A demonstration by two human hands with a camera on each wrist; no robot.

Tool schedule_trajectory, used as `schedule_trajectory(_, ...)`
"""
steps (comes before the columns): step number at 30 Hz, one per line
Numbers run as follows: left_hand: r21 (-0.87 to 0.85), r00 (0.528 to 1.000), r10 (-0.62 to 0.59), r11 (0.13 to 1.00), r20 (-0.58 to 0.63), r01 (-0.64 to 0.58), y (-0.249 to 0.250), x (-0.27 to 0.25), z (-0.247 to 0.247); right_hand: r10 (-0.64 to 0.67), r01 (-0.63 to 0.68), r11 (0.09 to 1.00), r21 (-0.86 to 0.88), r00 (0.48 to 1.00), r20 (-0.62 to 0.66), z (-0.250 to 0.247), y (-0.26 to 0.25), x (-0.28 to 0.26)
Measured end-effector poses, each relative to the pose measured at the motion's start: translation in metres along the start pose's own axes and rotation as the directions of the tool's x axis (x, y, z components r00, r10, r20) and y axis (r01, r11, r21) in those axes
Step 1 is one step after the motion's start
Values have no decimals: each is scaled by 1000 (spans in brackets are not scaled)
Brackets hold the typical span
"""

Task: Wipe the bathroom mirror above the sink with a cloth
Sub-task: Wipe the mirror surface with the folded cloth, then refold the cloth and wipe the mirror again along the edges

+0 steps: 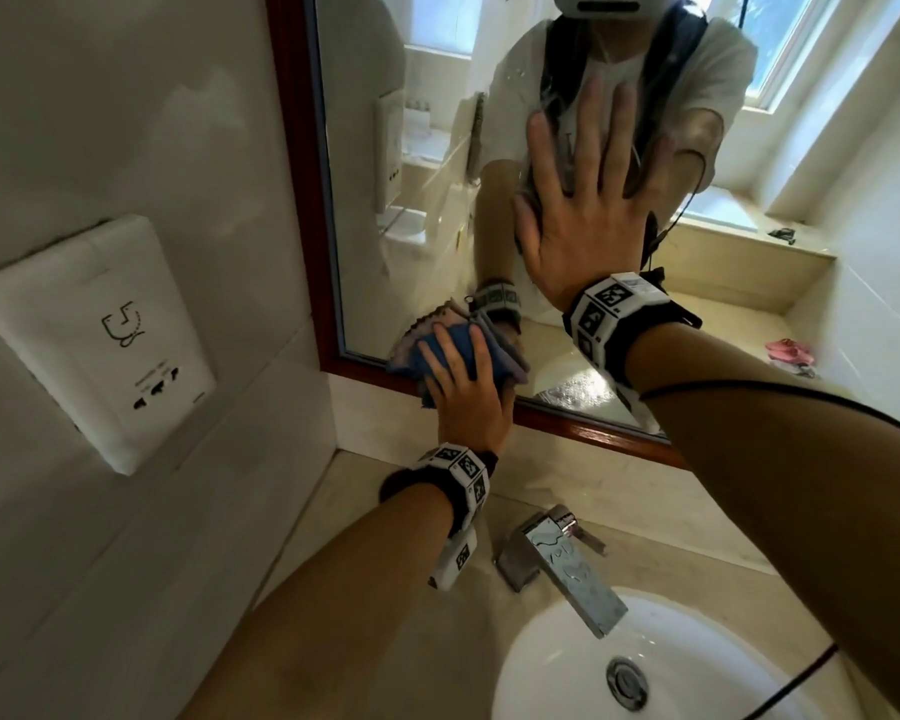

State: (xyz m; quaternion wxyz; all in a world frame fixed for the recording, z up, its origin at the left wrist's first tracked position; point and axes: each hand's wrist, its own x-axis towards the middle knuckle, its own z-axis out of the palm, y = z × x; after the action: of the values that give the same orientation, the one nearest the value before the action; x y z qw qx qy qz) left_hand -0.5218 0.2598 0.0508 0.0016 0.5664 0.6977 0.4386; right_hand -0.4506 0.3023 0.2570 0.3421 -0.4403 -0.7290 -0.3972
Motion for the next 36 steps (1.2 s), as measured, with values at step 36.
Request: schedule_trajectory(36, -699, 930, -215, 615, 297, 366, 34, -47, -171, 57, -884, -269, 382, 381, 923, -84, -61, -138)
